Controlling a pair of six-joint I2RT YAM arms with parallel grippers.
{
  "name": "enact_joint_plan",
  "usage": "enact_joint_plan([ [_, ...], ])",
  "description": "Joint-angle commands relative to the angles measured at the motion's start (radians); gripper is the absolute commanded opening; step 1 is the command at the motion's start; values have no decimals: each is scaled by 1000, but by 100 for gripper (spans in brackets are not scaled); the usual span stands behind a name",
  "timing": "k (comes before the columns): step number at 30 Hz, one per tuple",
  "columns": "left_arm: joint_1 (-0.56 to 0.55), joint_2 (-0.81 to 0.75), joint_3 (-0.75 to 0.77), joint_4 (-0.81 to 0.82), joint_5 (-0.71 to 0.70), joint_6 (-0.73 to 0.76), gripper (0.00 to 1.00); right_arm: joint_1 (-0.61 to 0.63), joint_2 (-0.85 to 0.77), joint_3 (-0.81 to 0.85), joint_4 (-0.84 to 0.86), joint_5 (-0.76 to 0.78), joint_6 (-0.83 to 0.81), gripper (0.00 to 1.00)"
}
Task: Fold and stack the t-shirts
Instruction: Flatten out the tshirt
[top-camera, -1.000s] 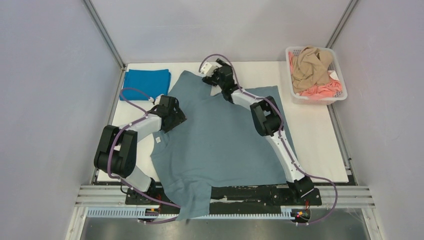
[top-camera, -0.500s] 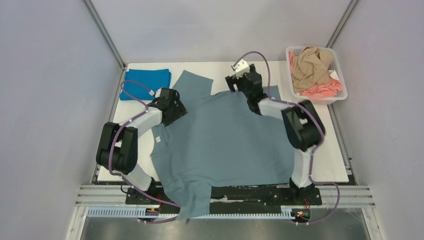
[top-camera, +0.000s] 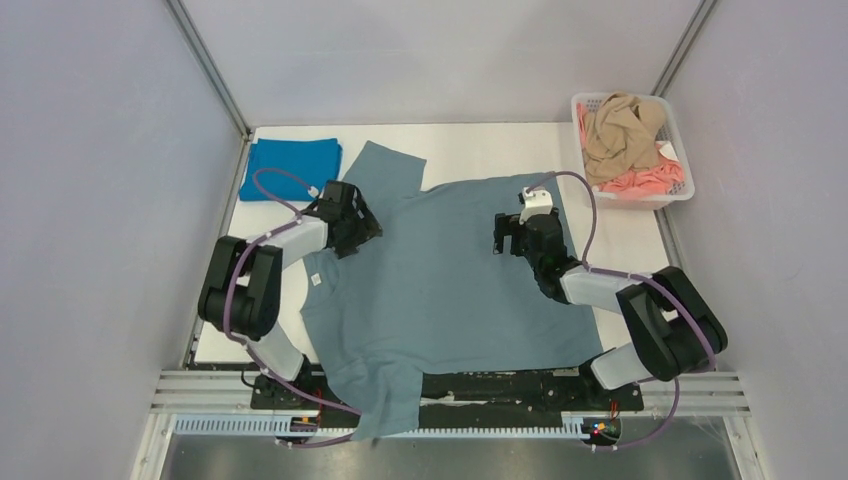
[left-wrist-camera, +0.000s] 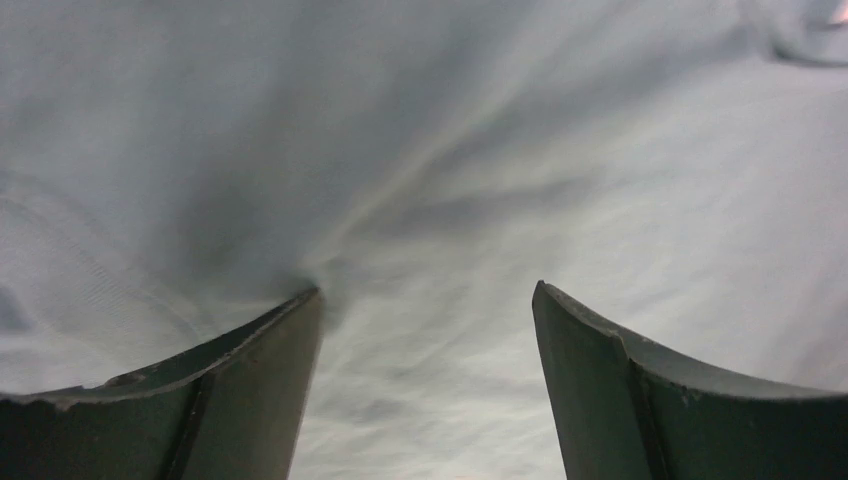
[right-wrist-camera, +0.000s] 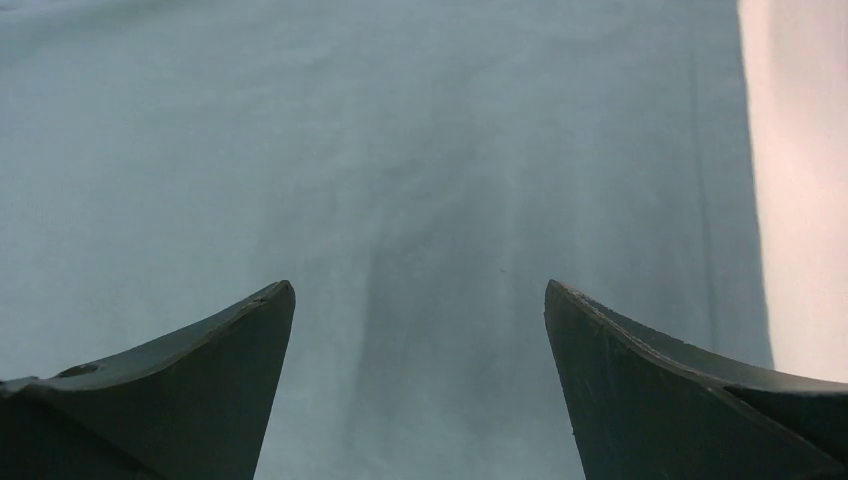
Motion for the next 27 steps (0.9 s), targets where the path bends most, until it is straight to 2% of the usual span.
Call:
enact_joint_plan([
  [1,2,143,63,58,63,17,84,-20,8,16,-64,149,78,98],
  [8,2,341,258,4,103,21,83,-95,189,138,-119,68,113,98],
  [11,2,443,395,-43,121,37,83,-145,279,233,-153,19,128,98],
  [19,4,694,825,-172,148,40,82,-199,518,560,-254,98,123,98],
  [22,9,759,946,-226,145,39,82,-211,570,655,-276,98,109,98],
  [27,11,764,1022,-236,137,59,82,-213,557,726,-324,121,66,98],
])
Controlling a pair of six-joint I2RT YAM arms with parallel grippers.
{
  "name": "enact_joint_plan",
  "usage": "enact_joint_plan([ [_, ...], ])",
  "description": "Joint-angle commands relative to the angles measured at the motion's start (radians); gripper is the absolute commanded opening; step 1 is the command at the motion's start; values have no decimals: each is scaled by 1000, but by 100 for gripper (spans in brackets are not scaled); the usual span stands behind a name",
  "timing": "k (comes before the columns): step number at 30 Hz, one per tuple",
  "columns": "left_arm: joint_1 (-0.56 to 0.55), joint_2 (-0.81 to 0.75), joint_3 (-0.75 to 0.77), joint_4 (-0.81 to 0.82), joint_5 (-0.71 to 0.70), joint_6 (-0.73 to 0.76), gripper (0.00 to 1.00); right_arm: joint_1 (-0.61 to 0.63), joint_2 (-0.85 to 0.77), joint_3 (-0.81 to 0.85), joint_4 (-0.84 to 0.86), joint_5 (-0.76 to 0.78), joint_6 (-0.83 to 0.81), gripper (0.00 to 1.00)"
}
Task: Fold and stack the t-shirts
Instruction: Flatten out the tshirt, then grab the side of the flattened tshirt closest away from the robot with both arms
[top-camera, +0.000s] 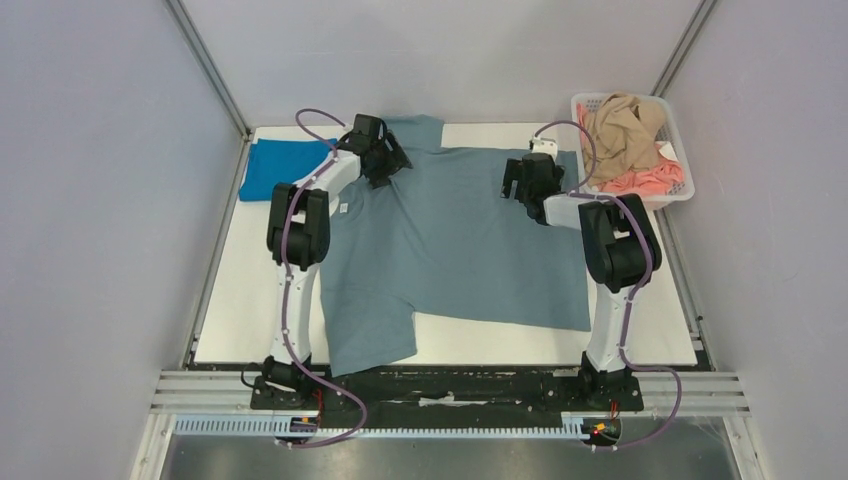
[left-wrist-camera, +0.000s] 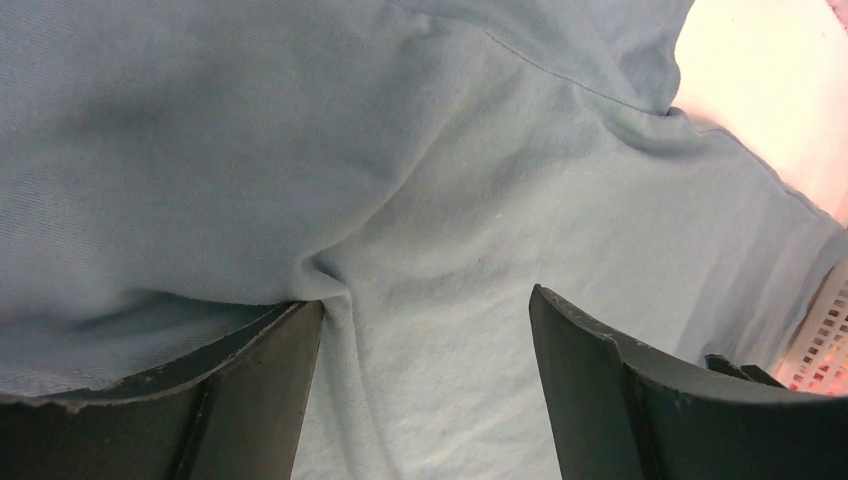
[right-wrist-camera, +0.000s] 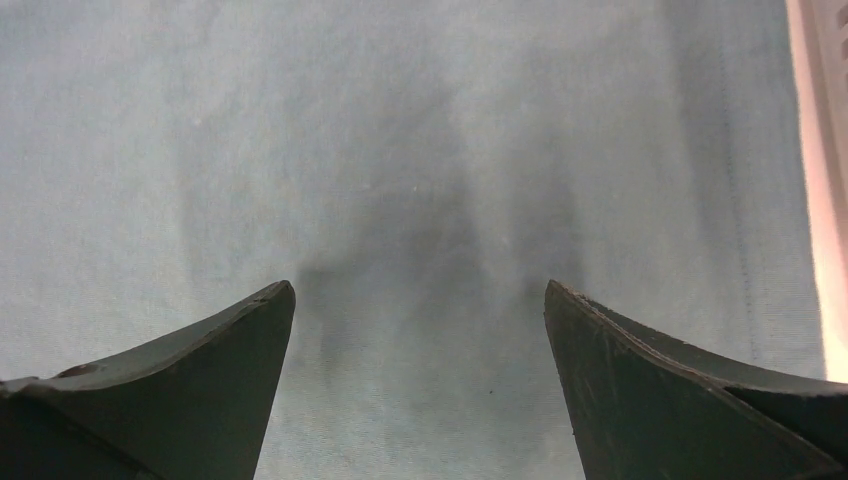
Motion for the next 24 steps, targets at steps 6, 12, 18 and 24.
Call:
enact_joint_plan([
  [6,-5,-146,-22,-133,-3,93,82,0,-240,-45,-97,3,-49,98],
  [12,-102,-571,-483,-112,-169,98,82,68,-580,-360,-88,67,-49,98],
  [18,-316,-938,-872,-291,-429,-58,83,83,-850,-644,-87,51,8,98],
  [24,-552,-1148,-1039,-600,-506,-256,82,83,-946,-714,-104,60,10,98],
])
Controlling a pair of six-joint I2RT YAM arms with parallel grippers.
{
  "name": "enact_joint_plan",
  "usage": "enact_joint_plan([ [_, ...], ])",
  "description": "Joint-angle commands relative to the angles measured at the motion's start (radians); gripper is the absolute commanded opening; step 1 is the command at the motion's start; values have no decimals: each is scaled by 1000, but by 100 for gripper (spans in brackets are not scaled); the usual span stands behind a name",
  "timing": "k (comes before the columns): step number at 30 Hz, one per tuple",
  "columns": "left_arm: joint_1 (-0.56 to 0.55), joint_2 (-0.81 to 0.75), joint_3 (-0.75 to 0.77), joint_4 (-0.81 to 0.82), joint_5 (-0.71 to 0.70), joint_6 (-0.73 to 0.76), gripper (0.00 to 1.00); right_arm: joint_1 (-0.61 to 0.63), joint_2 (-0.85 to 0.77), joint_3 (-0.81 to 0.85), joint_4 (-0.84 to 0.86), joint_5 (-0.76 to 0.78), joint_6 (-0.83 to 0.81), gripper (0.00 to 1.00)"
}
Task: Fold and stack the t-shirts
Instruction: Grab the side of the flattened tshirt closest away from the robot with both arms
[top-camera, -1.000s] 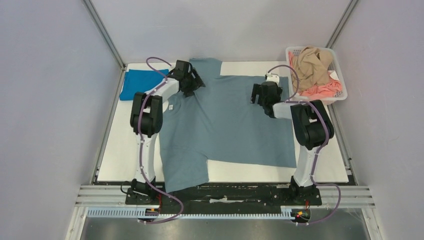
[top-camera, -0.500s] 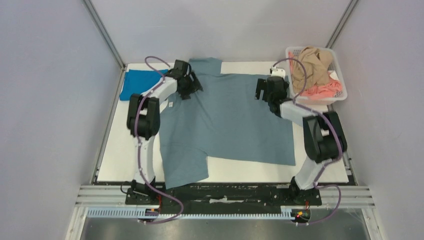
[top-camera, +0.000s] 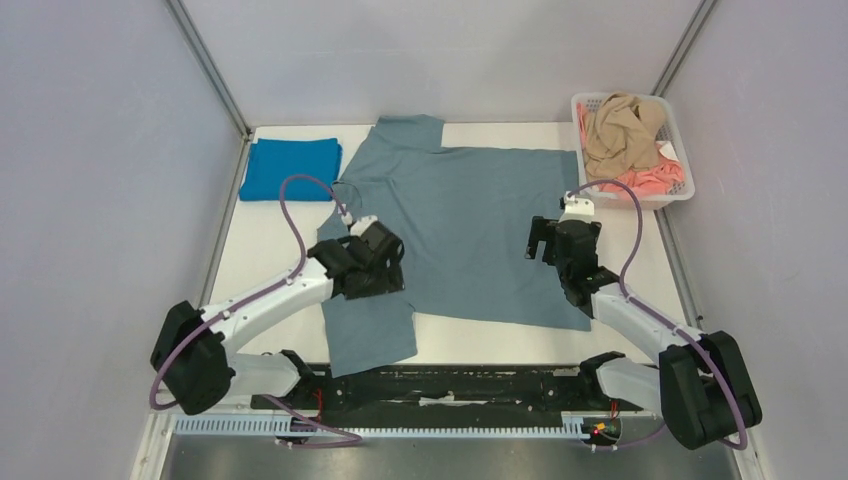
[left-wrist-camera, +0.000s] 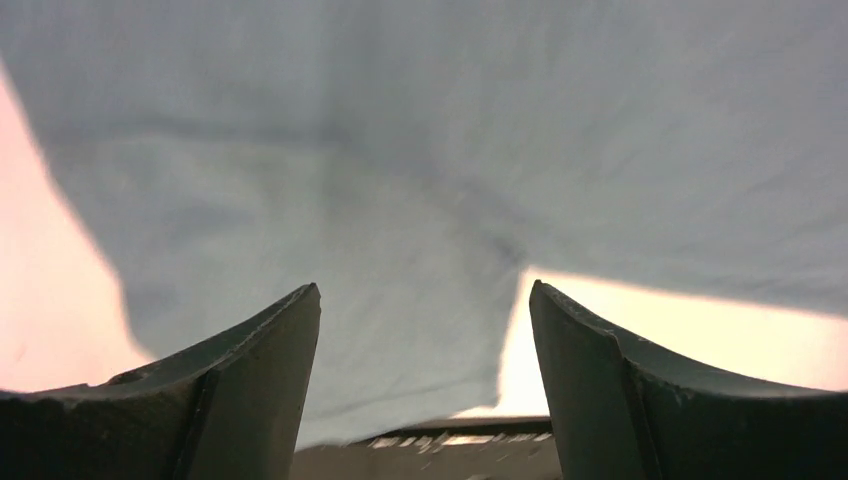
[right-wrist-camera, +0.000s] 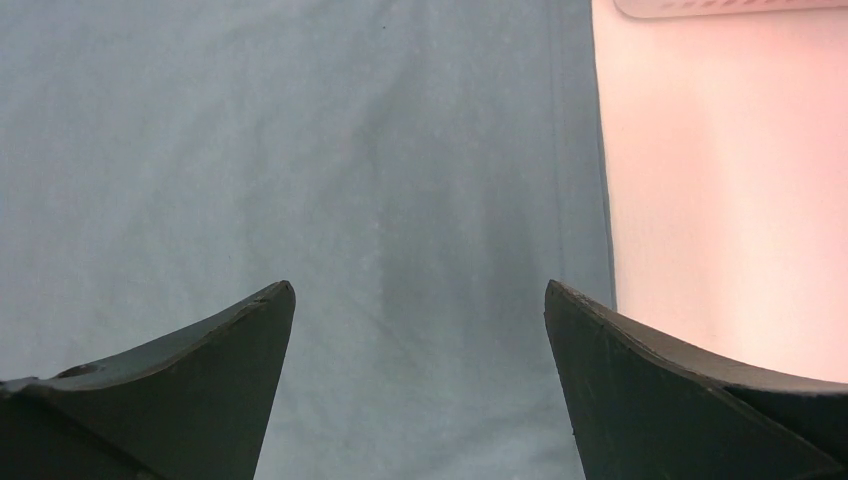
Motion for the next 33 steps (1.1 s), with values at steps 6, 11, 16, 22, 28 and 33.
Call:
enact_joint_plan([
  [6,-199,-221,-208,-372,-23,-302,73,-1,-70,-16,11,15,13,98],
  [11,-213,-309,-321,-272,72,-295,66,0,-71,-16,10,21,9,98],
  [16,-213,-267,-403,-143,105,-282,60,-1,-73,-20,8,29,15,98],
  [22,-213,-180,-405,-102,54,-298,48,-1,-102,-40,-3,44,25,98],
  [28,-213,-201,-409,-95,2,-321,24,-1,-186,-78,-47,100,66,98],
  [33,-213,-223,-412,-91,-4,-300,2,-1,-302,-127,-117,146,138,98],
])
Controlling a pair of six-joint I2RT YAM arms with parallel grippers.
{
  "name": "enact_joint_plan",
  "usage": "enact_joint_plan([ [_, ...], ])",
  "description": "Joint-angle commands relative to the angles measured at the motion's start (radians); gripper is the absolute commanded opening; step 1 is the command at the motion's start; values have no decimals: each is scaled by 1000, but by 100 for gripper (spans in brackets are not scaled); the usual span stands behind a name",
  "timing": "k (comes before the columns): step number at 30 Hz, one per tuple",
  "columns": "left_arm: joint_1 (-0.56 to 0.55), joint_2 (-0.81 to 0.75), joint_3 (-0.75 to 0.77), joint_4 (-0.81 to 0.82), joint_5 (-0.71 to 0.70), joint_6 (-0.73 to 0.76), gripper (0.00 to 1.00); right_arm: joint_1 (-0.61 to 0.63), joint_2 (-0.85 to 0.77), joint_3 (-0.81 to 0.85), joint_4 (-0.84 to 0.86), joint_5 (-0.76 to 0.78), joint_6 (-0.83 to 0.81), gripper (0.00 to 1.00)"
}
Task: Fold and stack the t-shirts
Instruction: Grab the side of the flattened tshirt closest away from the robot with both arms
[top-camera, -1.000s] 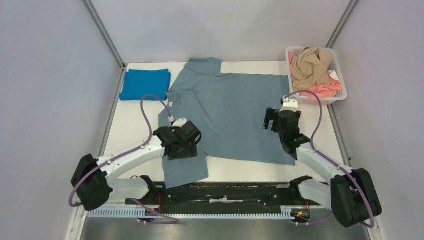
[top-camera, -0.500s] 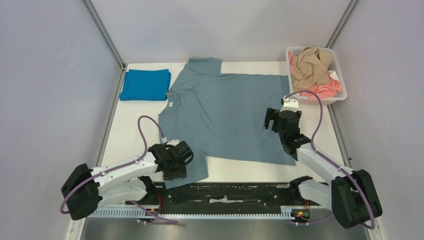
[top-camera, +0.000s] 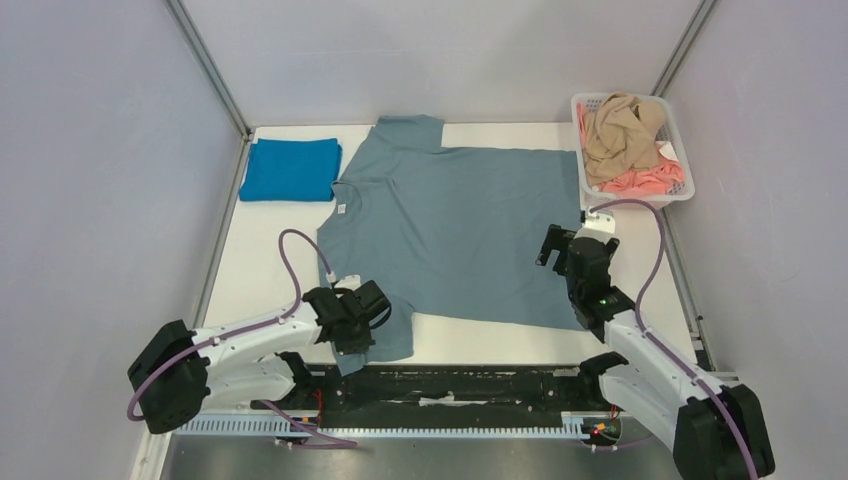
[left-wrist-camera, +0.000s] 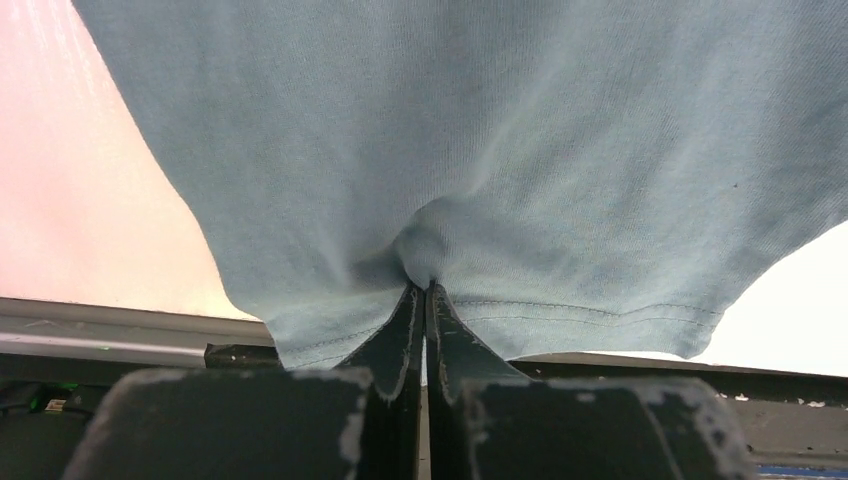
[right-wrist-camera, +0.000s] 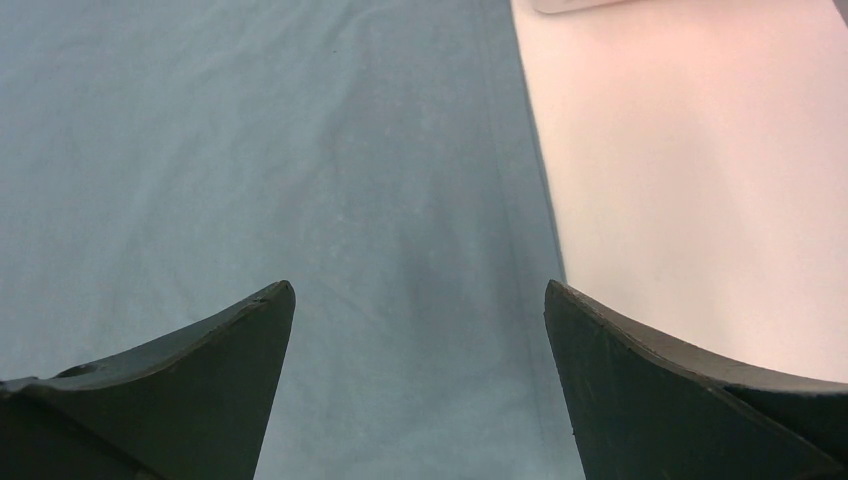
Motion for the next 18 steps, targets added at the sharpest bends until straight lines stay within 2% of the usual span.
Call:
enact_joint_plan([
  [1,-4,-30,2,26,-46,-13,2,-1,-109,-31,-90,72,100,98],
  [7,-3,-70,-15,74,22,52,2,-2,-247,-24,-381,47,238,98],
  [13,-4,-84,-9,68,31,96,2,-1,-360,-42,-659,79,399,98],
  [18,-4,-88,-15,63,32,95,2,0,-465,-117,-750,-38,441,98],
])
